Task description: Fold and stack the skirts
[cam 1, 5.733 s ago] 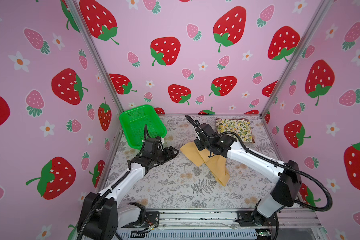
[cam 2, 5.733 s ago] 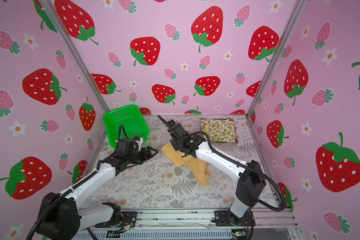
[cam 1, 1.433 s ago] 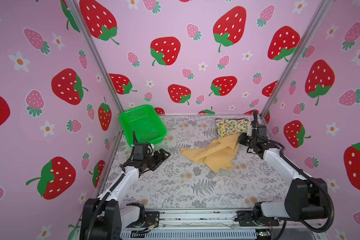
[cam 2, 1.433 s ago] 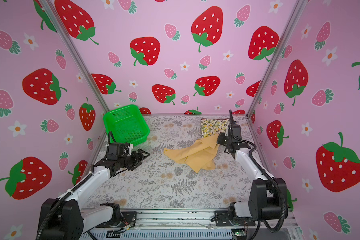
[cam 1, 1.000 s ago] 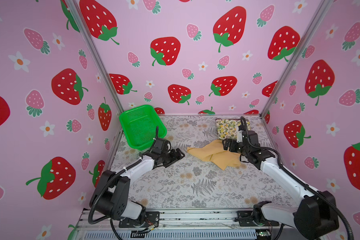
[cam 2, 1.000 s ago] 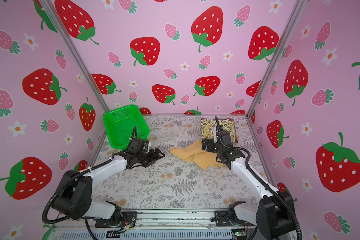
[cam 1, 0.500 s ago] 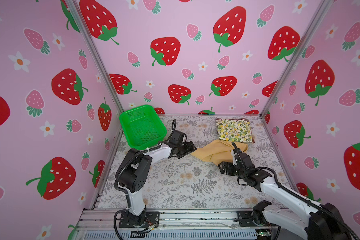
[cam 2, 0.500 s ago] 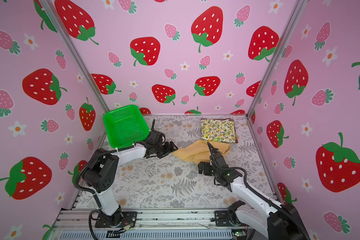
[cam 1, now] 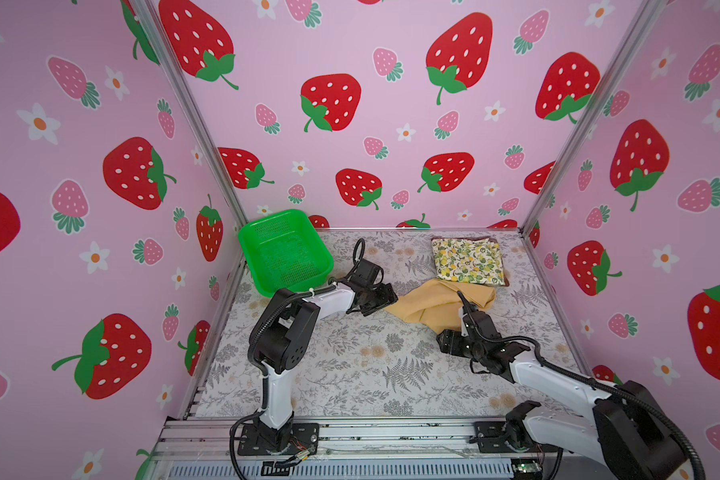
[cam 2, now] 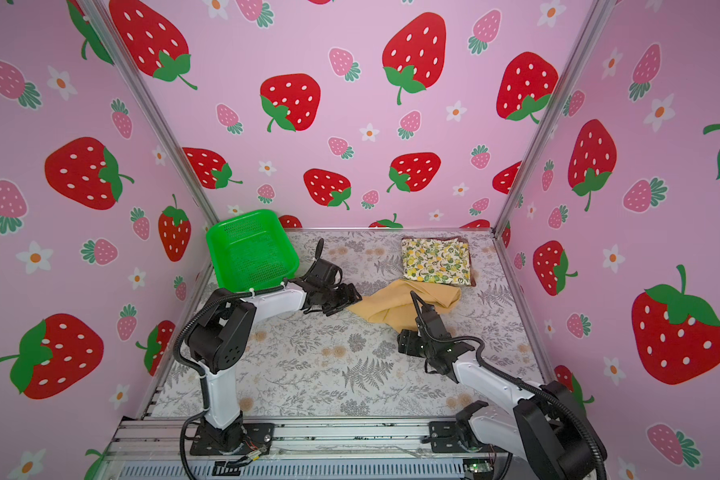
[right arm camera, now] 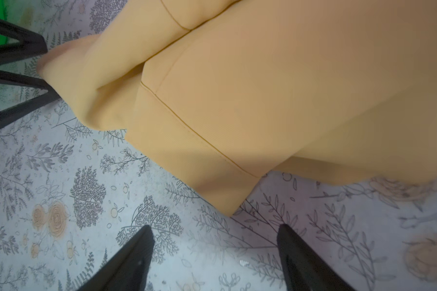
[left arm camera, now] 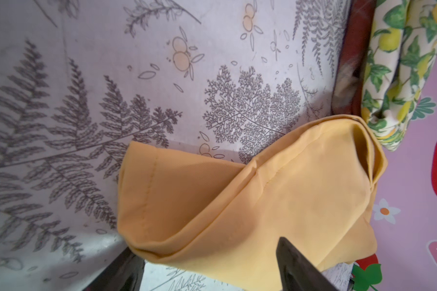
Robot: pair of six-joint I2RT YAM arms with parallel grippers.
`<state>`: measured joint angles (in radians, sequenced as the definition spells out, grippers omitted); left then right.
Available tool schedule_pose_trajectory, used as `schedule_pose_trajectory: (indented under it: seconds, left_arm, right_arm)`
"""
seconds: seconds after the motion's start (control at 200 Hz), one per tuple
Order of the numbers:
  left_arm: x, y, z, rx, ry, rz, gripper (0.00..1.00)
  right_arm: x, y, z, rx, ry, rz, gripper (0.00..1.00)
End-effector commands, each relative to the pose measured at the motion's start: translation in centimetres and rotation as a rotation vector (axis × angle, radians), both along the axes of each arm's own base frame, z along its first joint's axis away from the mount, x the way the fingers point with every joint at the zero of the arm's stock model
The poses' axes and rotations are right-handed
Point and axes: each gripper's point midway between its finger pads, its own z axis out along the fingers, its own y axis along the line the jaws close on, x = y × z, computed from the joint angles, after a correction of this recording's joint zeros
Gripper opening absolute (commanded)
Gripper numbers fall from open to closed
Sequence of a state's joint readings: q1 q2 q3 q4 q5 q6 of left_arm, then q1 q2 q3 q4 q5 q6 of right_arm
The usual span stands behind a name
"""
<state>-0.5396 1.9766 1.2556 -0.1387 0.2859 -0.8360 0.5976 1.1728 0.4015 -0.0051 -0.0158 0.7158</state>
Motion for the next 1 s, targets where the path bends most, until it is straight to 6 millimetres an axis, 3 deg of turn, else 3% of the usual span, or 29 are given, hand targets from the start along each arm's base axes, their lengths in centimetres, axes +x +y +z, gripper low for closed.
schedule_pose_trajectory:
  seconds: [0.0,0.165,0.305,0.395,0.5,0.64,0.815,0.926,0.946,0.996]
  left_arm:
    - [0.7,-0.2,0.4,0.023,-0.010,0.013,0.81]
    - [0.8,-0.4,-0.2,0.033,-0.002,0.009,0.77]
    - [1.0,-0.5,-0.8,0.040,0.005,0.006,0.74]
    - [1.0,-0.5,-1.2,0.045,0.009,0.006,0.71]
    - [1.1,-0.6,-1.7,0.049,0.016,0.003,0.65]
    - [1.3,-0.7,-2.5,0.062,0.026,-0.002,0.51]
    - [1.8,-0.9,-3.0,0.067,0.031,-0.006,0.27]
    - [2.2,-1.1,-2.2,0.048,0.017,-0.003,0.12]
    - [2.3,-1.0,-1.9,0.049,0.013,0.001,0.00]
    - [2.3,-0.7,-1.0,0.050,-0.001,0.007,0.00]
  right_arm:
    - [0.8,0.8,-0.1,0.035,-0.017,-0.010,0.78]
    - [1.4,1.3,-0.8,0.032,-0.011,-0.009,0.69]
    - [2.1,1.4,-0.6,0.033,-0.038,-0.014,0.53]
    - [2.5,1.8,-0.3,0.033,-0.049,-0.002,0.27]
    - [3.0,2.3,0.6,0.040,-0.071,0.017,0.11]
    - [3.8,2.1,3.6,0.032,-0.143,0.015,0.08]
    - [4.8,1.4,8.9,0.002,-0.251,0.008,0.08]
    - [5.2,1.1,11.7,-0.016,-0.297,0.012,0.08]
    - [5.3,1.0,12.3,-0.018,-0.308,0.011,0.08]
    - [5.5,0.7,13.3,-0.032,-0.325,0.009,0.08]
